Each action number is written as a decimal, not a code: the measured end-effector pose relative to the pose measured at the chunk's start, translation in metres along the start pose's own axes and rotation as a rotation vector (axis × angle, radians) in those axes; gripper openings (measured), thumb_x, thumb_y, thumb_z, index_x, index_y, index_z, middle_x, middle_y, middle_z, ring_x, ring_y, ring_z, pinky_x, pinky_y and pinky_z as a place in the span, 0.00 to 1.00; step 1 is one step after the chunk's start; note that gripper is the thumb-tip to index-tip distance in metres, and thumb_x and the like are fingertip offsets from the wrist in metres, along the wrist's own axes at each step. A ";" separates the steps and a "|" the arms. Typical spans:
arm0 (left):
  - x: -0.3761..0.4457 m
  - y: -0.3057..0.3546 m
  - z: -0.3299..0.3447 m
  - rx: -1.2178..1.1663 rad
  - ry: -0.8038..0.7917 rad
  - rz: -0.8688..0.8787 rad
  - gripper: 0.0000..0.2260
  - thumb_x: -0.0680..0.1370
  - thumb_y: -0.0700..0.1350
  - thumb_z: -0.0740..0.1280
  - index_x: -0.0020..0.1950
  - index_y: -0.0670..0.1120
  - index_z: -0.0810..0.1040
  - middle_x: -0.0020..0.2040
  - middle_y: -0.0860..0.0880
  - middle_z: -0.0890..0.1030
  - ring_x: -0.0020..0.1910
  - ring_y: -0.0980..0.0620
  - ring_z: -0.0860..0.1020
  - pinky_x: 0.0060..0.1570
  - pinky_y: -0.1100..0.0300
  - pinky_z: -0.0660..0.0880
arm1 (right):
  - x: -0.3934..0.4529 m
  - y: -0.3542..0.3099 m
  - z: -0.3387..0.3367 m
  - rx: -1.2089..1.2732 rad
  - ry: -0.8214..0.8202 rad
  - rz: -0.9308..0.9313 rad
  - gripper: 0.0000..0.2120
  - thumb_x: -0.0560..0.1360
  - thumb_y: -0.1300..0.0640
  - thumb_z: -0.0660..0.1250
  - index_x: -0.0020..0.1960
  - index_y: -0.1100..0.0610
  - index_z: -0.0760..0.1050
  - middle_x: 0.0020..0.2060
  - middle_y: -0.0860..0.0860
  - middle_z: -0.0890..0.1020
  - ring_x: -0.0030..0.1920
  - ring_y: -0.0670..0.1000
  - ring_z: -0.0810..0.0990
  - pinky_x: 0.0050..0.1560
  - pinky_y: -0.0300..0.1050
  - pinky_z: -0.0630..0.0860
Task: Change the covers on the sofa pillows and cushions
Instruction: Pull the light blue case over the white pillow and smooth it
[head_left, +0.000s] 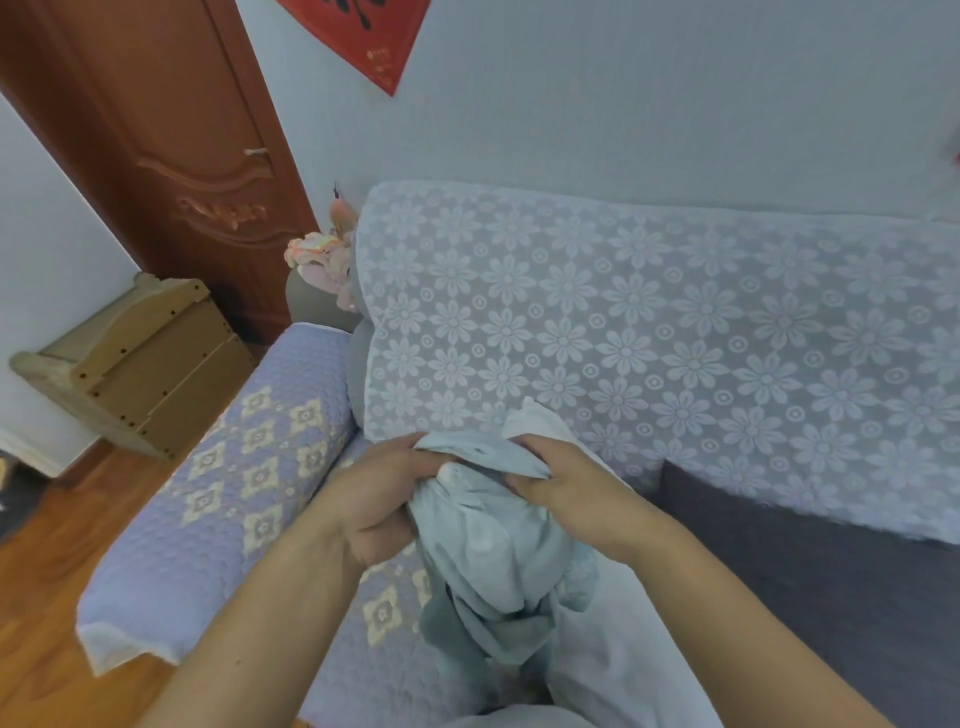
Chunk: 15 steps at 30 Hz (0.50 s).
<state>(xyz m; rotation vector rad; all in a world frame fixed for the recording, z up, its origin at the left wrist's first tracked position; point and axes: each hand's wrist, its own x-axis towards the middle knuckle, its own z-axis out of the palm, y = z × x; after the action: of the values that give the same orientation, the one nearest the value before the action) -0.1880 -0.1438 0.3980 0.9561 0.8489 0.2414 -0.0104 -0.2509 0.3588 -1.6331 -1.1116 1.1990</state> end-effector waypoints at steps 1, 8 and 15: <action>-0.002 -0.005 0.001 -0.074 -0.049 -0.028 0.13 0.78 0.35 0.65 0.60 0.35 0.83 0.60 0.37 0.83 0.57 0.41 0.84 0.55 0.51 0.83 | 0.002 0.003 0.001 0.031 0.028 -0.030 0.11 0.81 0.54 0.66 0.62 0.45 0.78 0.56 0.41 0.83 0.58 0.43 0.80 0.63 0.44 0.75; -0.004 -0.040 -0.017 -0.199 -0.095 -0.208 0.18 0.80 0.46 0.68 0.69 0.40 0.79 0.66 0.40 0.80 0.66 0.42 0.79 0.70 0.46 0.72 | 0.024 0.021 0.032 0.417 0.210 0.033 0.16 0.80 0.64 0.65 0.57 0.44 0.80 0.56 0.46 0.84 0.56 0.46 0.83 0.58 0.44 0.79; -0.012 -0.065 -0.068 -0.556 -0.070 -0.180 0.18 0.79 0.44 0.69 0.67 0.39 0.80 0.69 0.37 0.77 0.68 0.38 0.77 0.70 0.42 0.72 | 0.076 0.034 0.091 0.311 0.008 0.119 0.10 0.79 0.62 0.66 0.56 0.50 0.81 0.51 0.49 0.85 0.54 0.51 0.84 0.55 0.46 0.80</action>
<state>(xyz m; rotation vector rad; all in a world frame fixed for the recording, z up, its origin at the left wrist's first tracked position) -0.2568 -0.1463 0.3326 0.3651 0.7416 0.2679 -0.0797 -0.1786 0.2864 -1.4772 -0.7851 1.3660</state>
